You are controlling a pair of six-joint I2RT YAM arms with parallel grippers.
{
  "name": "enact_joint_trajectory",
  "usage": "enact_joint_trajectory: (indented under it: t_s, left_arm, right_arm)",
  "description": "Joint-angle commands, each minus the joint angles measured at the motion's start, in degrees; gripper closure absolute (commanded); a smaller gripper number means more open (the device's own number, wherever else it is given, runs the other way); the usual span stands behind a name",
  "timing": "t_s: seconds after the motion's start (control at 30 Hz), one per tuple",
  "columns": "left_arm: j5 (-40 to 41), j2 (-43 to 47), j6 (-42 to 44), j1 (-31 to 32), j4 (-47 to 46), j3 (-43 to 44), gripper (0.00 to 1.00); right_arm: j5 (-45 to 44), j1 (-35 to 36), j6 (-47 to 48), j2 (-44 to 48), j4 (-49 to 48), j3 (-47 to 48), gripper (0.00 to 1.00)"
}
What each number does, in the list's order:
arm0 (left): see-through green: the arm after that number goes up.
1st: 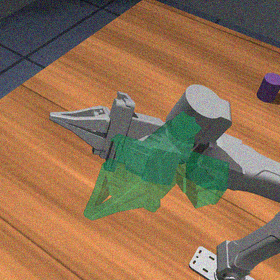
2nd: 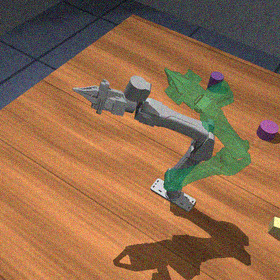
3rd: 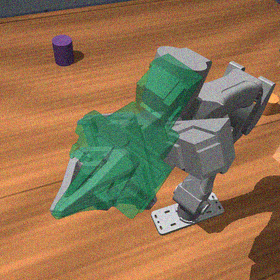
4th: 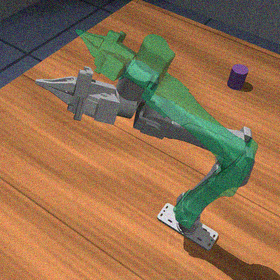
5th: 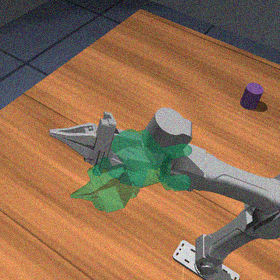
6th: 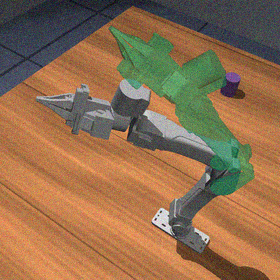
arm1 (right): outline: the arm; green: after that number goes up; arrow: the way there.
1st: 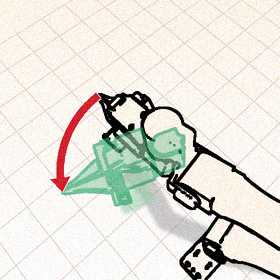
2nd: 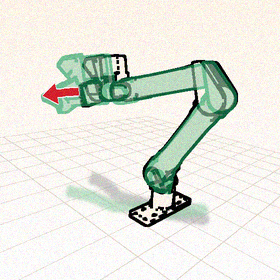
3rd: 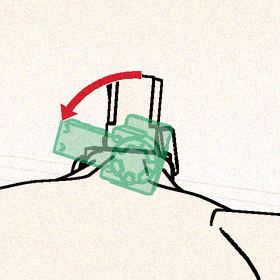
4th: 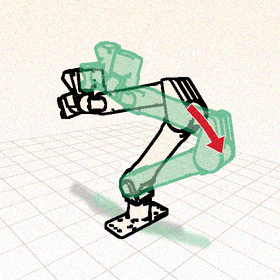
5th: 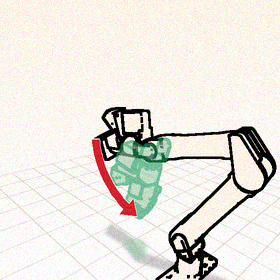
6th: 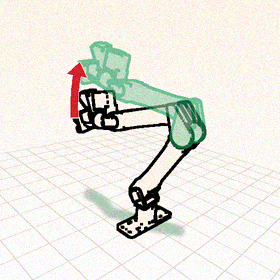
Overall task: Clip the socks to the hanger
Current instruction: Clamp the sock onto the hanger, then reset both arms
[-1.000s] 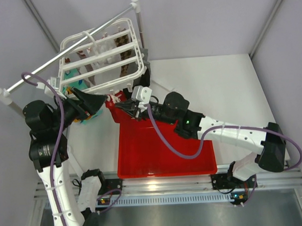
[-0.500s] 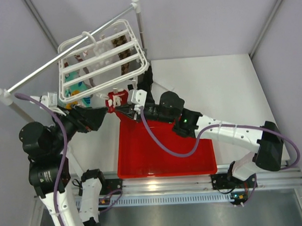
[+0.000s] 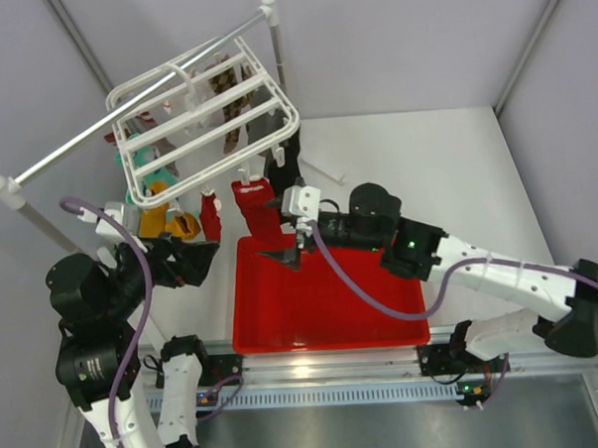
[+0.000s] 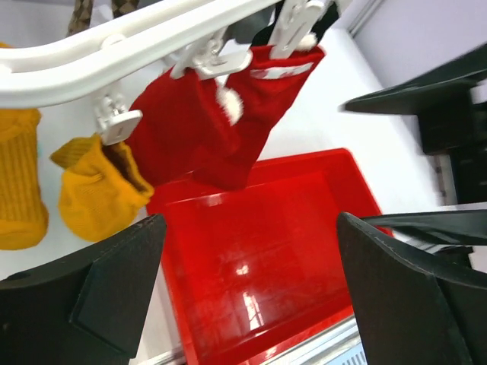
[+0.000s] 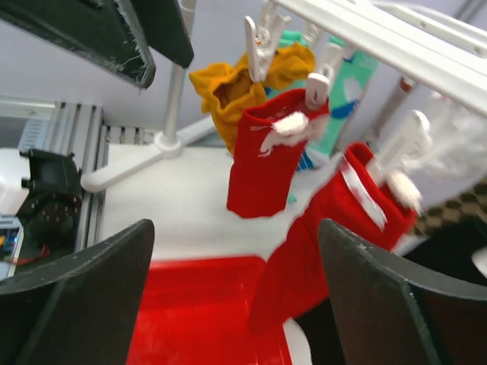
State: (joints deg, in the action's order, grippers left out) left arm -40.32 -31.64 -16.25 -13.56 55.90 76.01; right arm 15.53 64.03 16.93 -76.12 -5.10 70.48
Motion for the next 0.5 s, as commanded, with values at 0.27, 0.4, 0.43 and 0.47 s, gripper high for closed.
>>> enact_joint_trajectory:
  t_s: [0.27,0.4,0.43,0.47]
  left_arm:
    - [5.94,-5.71,25.99,-0.06,9.84,7.40,0.02]
    - [6.47,-5.63,30.83,-0.06,11.69,8.63,0.02]
    - [6.65,-5.28,31.28,-0.06,11.43,8.20,0.02]
    - [6.65,-4.93,31.45,-0.06,11.34,7.93,0.02]
  right_arm:
    - [-8.25,-12.86,-4.97,22.65,14.94,-8.42,0.00]
    - [-8.85,-20.94,-6.99,29.08,19.60,-11.32,0.00]
    - [-8.76,-21.92,-7.08,30.75,21.17,-13.07,0.00]
    - [-8.24,-23.06,-7.35,33.81,22.23,-13.87,0.00]
